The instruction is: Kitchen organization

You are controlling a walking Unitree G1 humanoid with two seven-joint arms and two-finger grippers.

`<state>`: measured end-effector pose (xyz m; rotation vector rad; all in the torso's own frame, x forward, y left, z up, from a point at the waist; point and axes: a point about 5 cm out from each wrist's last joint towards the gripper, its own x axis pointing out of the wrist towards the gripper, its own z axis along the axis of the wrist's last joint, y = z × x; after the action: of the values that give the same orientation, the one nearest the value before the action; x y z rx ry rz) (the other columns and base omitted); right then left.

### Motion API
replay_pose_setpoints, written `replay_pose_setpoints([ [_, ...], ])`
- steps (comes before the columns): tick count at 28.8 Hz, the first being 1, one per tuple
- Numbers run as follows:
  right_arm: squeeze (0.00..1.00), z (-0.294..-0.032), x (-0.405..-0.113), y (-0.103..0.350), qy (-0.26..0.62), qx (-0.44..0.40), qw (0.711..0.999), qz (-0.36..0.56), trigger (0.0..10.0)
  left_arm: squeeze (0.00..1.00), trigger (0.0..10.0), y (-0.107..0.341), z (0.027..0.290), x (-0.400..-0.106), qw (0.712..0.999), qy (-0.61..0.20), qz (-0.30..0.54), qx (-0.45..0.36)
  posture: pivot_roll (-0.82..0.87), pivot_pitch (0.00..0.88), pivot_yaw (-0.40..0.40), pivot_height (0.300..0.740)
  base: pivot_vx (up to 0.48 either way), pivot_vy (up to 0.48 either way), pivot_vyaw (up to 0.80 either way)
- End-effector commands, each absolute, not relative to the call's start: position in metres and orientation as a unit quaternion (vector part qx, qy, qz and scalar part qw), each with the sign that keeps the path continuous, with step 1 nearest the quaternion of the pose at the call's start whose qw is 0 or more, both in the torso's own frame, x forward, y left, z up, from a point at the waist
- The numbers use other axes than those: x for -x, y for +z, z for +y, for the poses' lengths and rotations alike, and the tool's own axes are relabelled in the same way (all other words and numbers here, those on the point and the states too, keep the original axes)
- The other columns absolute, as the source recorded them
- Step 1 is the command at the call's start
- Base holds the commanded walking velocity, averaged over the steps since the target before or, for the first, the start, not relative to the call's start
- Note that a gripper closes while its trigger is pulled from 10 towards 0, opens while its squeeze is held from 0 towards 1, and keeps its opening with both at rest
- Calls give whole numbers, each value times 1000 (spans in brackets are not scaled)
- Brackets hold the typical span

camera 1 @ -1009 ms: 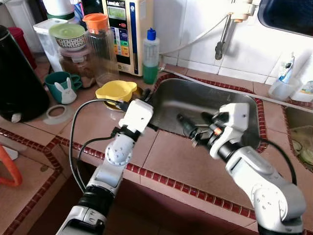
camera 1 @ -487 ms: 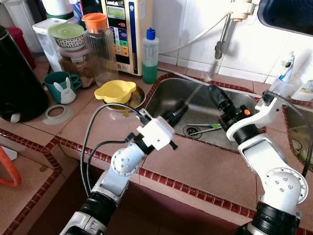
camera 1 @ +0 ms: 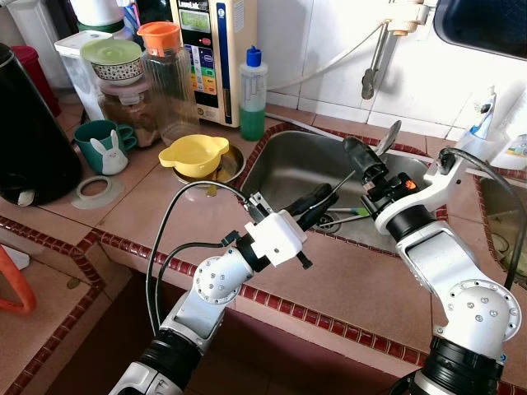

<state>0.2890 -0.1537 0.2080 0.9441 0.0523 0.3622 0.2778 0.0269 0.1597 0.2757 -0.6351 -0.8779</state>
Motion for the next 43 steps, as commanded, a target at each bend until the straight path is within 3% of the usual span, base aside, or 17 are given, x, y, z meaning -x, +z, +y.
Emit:
replay_pose_setpoints([
  [1, 0, -154, -289, 208, 170, -452, 875, 30, 0, 0, 0, 163, 26, -276, 844, -421, -307, -129, -30, 0, -7, 740, 0, 0, 0],
  [17, 0, -155, -291, 199, 145, -432, 888, 66, 0, 0, 0, 162, 22, -273, 836, -434, -309, -136, -32, 0, -5, 740, 0, 0, 0],
  [30, 0, -156, -294, 183, 116, -401, 899, 130, 0, 0, 0, 157, 17, -265, 805, -457, -327, -190, -32, 0, -5, 740, 0, 0, 0],
  [32, 0, -157, -294, 183, 114, -400, 900, 131, 0, 0, 3412, 157, 17, -266, 805, -460, -323, -189, -32, 0, -5, 740, 0, 0, 0],
  [33, 0, -157, -294, 183, 114, -400, 900, 130, 0, 0, 6000, 157, 17, -266, 805, -459, -324, -193, -33, 0, -5, 740, 0, 0, 0],
  [34, 0, -157, -294, 183, 113, -400, 900, 130, 0, 0, 10000, 157, 17, -267, 804, -457, -326, -198, -33, 0, -5, 740, 0, 0, 0],
  [41, 0, -159, -295, 184, 109, -400, 901, 128, 0, 0, 10000, 156, 17, -269, 803, -450, -327, -211, -32, 0, -6, 740, 0, 0, 0],
  [42, 0, -159, -295, 184, 108, -400, 901, 127, 0, 286, 10000, 156, 18, -270, 806, -449, -325, -207, -33, 0, -6, 740, 0, 0, 0],
  [43, 0, -159, -295, 184, 107, -400, 901, 126, 0, 286, 10000, 156, 18, -270, 808, -447, -325, -205, -33, 0, -6, 740, 0, 0, 0],
])
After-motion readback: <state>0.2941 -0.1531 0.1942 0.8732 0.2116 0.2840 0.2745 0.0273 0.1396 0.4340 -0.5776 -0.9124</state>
